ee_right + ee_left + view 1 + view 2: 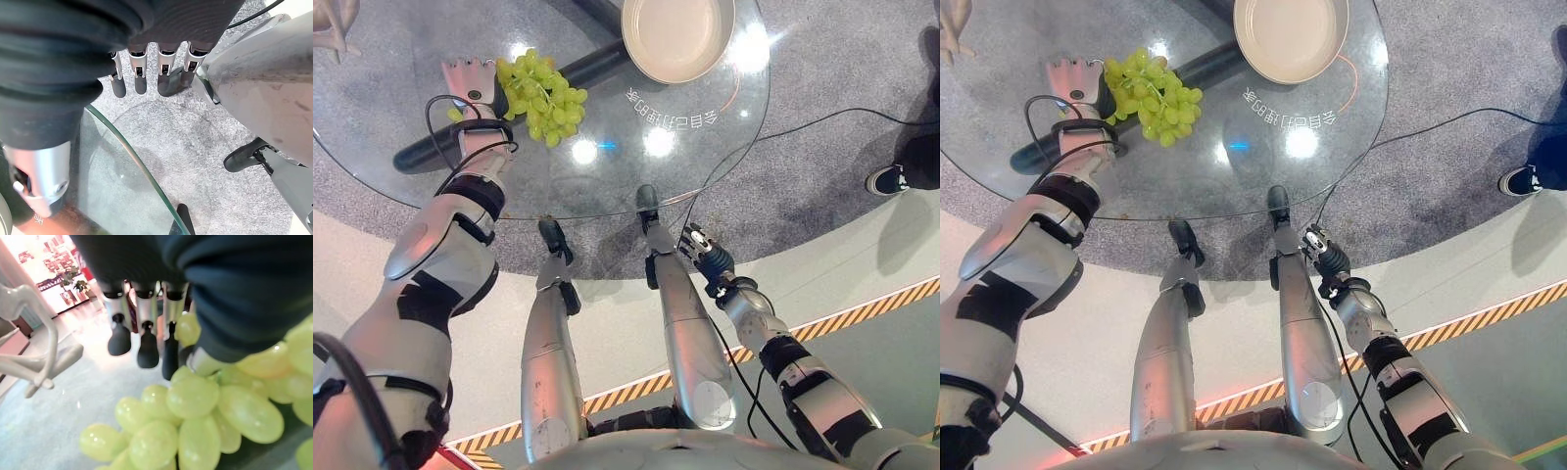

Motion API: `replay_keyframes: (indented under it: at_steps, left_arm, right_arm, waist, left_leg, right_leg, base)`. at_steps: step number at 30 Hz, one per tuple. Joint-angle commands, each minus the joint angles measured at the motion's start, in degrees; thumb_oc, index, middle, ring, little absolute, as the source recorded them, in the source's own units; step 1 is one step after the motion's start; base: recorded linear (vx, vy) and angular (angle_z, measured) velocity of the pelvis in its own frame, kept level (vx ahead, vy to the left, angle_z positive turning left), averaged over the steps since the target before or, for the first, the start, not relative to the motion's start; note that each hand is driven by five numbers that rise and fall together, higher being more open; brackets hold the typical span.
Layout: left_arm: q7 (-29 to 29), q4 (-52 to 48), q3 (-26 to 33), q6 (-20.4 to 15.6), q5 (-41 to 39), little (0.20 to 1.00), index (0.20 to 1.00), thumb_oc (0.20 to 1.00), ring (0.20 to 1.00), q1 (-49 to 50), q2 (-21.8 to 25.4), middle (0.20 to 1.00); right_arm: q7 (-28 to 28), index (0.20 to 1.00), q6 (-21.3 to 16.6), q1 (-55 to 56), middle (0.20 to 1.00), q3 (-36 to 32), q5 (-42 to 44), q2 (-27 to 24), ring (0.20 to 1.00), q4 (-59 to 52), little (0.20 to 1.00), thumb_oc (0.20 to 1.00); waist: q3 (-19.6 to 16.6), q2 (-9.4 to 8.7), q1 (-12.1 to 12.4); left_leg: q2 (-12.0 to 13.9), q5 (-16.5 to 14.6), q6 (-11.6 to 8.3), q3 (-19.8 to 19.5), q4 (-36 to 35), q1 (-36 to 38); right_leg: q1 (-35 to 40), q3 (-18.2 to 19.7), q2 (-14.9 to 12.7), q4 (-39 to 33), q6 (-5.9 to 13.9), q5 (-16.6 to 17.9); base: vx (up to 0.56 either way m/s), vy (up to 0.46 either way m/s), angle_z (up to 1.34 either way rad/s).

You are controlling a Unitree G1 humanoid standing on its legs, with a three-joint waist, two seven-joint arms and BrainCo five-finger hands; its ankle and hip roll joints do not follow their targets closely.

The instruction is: Pick up fruits into the plate

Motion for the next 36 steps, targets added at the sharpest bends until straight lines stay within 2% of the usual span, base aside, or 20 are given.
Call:
replay_keyframes:
  at_steps: [1, 17, 18, 19, 20, 36]
  left_arm:
    - [0.62, 1.35, 2.35, 0.01, 1.91, 0.2, 0.2, 0.2, 0.2, 1.21, 2.12, 0.2]
    - [1.64, 1.44, 2.99, -0.76, -0.23, 0.2, 0.2, 0.2, 0.2, 1.64, 2.38, 0.2]
    - [1.73, 1.38, 3.07, -0.95, -0.82, 0.319, 0.319, 0.319, 0.319, 1.61, 2.33, 0.319]
    - [2.08, 1.44, 3.21, -1.65, -2.04, 0.749, 0.749, 0.749, 0.749, 1.59, 2.32, 0.749]
    - [2.37, 1.43, 3.66, -2.24, -2.72, 1.0, 1.0, 1.0, 1.0, 1.59, 2.23, 1.0]
    - [3.16, 2.65, 2.85, -1.68, -3.49, 1.0, 1.0, 1.0, 1.0, 0.8, 0.4, 1.0]
  right_arm:
    - [1.18, 1.0, -1.41, 4.99, 1.0, 0.65, 1.32, 0.35, 1.0, -3.61, 1.0, 1.0]
    - [1.22, 1.0, -1.69, 4.87, 1.0, 0.94, 1.22, 0.53, 1.0, -3.5, 1.0, 1.0]
    - [1.19, 1.0, -1.74, 4.83, 1.0, 0.99, 1.24, 0.56, 1.0, -3.47, 1.0, 1.0]
    - [1.23, 1.0, -1.79, 4.79, 1.0, 1.05, 1.3, 0.56, 1.0, -3.37, 1.0, 1.0]
    - [1.05, 1.0, -1.74, 4.78, 1.0, 1.1, 1.36, 0.61, 1.0, -3.48, 1.0, 1.0]
    - [0.56, 1.0, -2.03, 4.3, 1.0, 1.98, 2.51, 1.37, 1.0, -3.82, 1.0, 1.0]
  waist:
    - [-0.37, -1.32, 0.11]
    - [-0.37, -1.22, 0.47]
    - [-0.37, -1.21, 0.48]
    - [-0.37, -1.21, 0.48]
    - [-0.37, -1.22, 0.5]
    - [-0.37, -2.09, -0.02]
  left_leg:
    - [-5.66, -4.72, 2.26, -0.3, 2.17, 0.07]
    - [-5.79, -4.42, 2.36, -0.49, 1.36, 1.06]
    - [-5.81, -4.4, 2.36, -0.52, 1.38, 1.05]
    - [-5.79, -4.37, 2.32, -0.52, 1.42, 1.01]
    - [-5.78, -4.32, 2.29, -0.5, 1.37, 0.99]
    - [-5.68, -4.12, 2.02, -0.14, 1.34, -0.25]
  right_leg:
    - [-0.29, -1.83, 7.27, 2.9, -2.69, -2.64]
    - [0.55, -1.94, 7.43, 2.51, -2.79, -2.62]
    - [0.54, -1.94, 7.41, 2.52, -2.78, -2.59]
    - [0.51, -1.95, 7.37, 2.54, -2.76, -2.55]
    - [0.53, -1.99, 7.32, 2.44, -2.78, -2.53]
    - [-0.56, -2.22, 7.58, 1.87, -2.73, -1.84]
  base:
    - [0.0, 0.0, 0.0]
    - [0.0, 0.0, 0.0]
    - [0.0, 0.0, 0.0]
    - [0.0, 0.0, 0.0]
    - [0.0, 0.0, 0.0]
    - [0.0, -0.007, -0.01]
